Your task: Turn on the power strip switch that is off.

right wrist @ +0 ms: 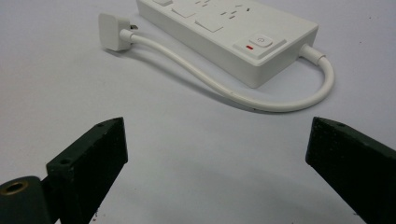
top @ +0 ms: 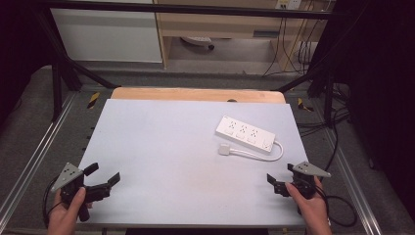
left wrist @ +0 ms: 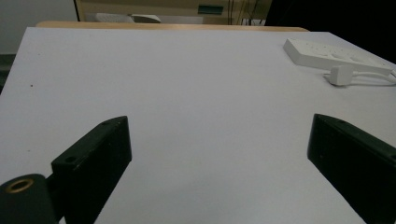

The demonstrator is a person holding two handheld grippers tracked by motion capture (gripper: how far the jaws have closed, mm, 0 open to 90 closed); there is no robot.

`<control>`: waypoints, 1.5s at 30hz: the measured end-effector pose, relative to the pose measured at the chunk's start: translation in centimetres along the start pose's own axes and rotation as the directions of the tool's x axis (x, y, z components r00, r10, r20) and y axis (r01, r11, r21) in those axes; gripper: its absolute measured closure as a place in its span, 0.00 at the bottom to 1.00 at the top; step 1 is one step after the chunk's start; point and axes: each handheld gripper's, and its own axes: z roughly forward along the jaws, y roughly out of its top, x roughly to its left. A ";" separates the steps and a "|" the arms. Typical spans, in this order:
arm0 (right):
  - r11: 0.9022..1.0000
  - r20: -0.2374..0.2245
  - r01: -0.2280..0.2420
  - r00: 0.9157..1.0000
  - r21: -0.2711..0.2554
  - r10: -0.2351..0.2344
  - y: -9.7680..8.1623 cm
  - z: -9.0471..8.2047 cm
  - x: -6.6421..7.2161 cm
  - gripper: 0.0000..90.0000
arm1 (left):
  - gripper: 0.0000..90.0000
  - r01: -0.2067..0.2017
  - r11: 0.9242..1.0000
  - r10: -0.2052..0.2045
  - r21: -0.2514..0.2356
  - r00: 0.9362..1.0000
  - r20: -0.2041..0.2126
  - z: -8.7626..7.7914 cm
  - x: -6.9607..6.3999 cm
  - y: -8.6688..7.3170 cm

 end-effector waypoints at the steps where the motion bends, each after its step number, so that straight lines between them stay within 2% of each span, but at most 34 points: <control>1: 1.000 -0.004 -0.001 1.000 0.006 0.001 0.0 0.1 0.1 0.06 | 0.07 -0.002 1.000 0.002 0.002 1.000 0.003 0.0 0.0 0.0; 8: 1.000 -0.003 0.008 1.000 0.022 -0.008 0.0 0.2 0.3 0.06 | 0.07 -0.006 1.000 0.006 0.006 1.000 0.014 0.1 -0.1 0.0; 23: 1.000 -0.017 -0.001 1.000 0.014 0.001 0.3 0.0 0.2 0.05 | 0.07 -0.005 1.000 0.004 0.022 1.000 0.017 0.4 -0.2 -0.1; 43: 0.999 -0.063 -0.009 0.998 -0.048 0.006 1.3 -0.5 1.0 0.03 | 0.06 -0.020 0.999 0.019 0.030 1.000 0.019 0.4 -0.3 -0.1; 45: 0.997 -0.066 -0.013 0.998 -0.078 0.008 1.7 -0.8 1.2 0.04 | 0.06 -0.021 0.999 0.020 0.029 1.000 0.019 0.4 -0.2 -0.1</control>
